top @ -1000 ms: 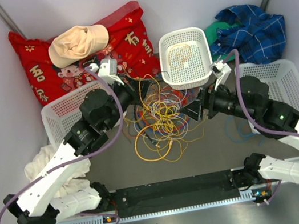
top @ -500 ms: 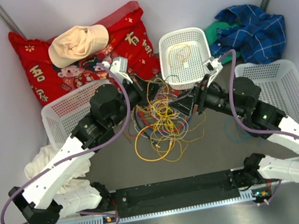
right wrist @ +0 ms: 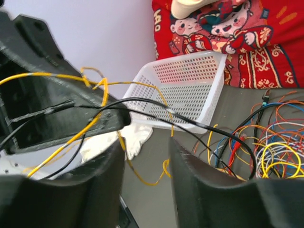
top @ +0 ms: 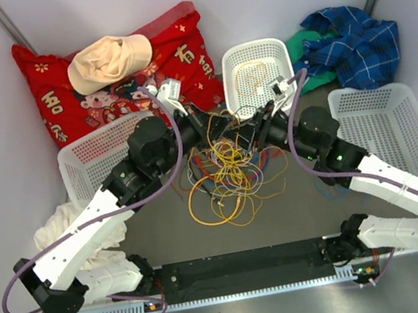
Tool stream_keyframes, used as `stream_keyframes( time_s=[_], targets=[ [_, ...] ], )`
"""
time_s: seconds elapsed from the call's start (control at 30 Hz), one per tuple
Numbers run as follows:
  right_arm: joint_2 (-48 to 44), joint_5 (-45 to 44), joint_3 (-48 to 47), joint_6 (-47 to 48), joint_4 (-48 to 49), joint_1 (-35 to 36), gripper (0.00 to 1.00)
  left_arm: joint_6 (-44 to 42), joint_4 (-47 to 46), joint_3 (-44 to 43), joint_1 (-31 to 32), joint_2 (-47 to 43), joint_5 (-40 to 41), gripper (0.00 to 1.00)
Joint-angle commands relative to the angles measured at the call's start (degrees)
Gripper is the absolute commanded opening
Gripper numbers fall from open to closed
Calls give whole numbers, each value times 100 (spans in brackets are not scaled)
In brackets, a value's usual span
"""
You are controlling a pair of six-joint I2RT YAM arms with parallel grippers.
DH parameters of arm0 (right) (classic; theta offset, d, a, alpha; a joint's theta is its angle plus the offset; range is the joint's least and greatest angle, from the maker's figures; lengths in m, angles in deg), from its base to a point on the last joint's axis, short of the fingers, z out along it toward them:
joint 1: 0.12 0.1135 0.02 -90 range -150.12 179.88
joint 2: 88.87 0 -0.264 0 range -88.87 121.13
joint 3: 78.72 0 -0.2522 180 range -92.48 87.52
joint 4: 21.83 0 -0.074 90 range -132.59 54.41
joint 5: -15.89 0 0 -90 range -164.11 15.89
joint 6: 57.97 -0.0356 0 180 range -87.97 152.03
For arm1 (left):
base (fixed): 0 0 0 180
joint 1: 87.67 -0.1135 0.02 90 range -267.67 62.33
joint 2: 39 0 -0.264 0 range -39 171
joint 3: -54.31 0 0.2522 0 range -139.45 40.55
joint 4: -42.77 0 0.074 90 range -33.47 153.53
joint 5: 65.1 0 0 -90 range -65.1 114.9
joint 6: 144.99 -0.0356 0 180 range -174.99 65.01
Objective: Untangle the cables
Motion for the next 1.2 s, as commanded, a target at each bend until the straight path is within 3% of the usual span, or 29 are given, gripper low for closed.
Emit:
stream_keyframes(
  time_s=[0.0, 0.03, 0.1, 0.17, 0.2, 0.4, 0.53, 0.67, 0.87, 1.17],
  targets=[
    [-23, -384, 68, -37, 559, 60, 29, 115, -427, 44, -8, -69, -80, 0],
    [-67, -410, 85, -45, 541, 69, 11, 107, -409, 88, -8, -87, -71, 0],
    [-216, -533, 59, -28, 209, 60, 0, 28, -147, 123, -8, -139, 226, 0],
    [-305, -900, -291, 51, -475, 60, 0, -86, 204, 141, -8, -253, 821, 6],
    [-331, -998, -458, 130, -1270, 60, 0, -121, 571, 167, -17, -324, 1034, 11],
    [-402, -1465, -1811, 631, -3061, 51, 0, -34, 1102, 1088, -122, -798, 2090, 22],
    [-340, -1456, -2532, 737, -3676, 60, 0, 212, 1146, 1966, -166, -1036, 2284, 74],
    [-270, -1456, -2867, 737, -3897, 60, 0, 151, 805, 2460, -166, -1247, 2267, 97],
    [-138, -1369, -3263, 728, -4029, 60, 0, -43, 102, 3058, -166, -1633, 2110, 99],
    [248, -1676, -4158, 1009, -4450, 51, 0, -358, -2666, 4649, -166, -2565, 1117, 99]
  ],
)
